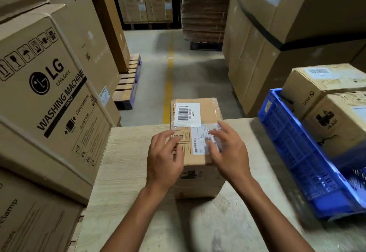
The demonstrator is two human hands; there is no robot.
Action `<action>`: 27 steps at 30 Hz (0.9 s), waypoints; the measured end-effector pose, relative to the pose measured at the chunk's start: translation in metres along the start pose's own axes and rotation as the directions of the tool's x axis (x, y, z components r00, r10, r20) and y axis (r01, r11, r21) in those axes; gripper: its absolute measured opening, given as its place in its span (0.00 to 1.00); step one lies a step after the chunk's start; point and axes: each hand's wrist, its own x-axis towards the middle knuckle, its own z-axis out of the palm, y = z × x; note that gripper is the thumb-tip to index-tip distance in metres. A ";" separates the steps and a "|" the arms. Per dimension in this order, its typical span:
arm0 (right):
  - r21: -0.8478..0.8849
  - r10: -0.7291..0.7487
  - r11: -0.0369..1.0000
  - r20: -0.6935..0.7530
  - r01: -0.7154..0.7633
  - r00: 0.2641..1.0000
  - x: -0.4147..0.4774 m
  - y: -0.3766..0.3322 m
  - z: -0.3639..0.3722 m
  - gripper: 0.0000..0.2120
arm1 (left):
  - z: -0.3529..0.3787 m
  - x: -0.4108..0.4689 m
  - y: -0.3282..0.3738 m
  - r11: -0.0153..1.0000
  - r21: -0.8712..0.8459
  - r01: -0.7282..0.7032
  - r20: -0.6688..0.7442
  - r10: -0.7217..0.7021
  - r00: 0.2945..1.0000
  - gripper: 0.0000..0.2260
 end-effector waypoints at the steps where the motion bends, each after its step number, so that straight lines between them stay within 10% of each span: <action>1: -0.031 -0.083 0.996 -0.002 0.082 0.997 -0.004 -0.003 0.004 0.12 | 0.002 0.002 0.004 0.999 0.000 -0.053 0.018 0.053 0.998 0.12; 9: -0.267 -0.304 0.912 0.072 0.312 0.950 -0.013 0.005 0.011 0.11 | 0.013 0.006 0.032 0.980 0.184 -0.081 0.205 0.043 0.978 0.10; 27: -0.446 -0.220 0.816 0.347 0.367 0.912 0.066 -0.007 0.004 0.20 | 0.027 0.077 0.018 0.918 0.371 -0.143 0.446 -0.041 0.894 0.15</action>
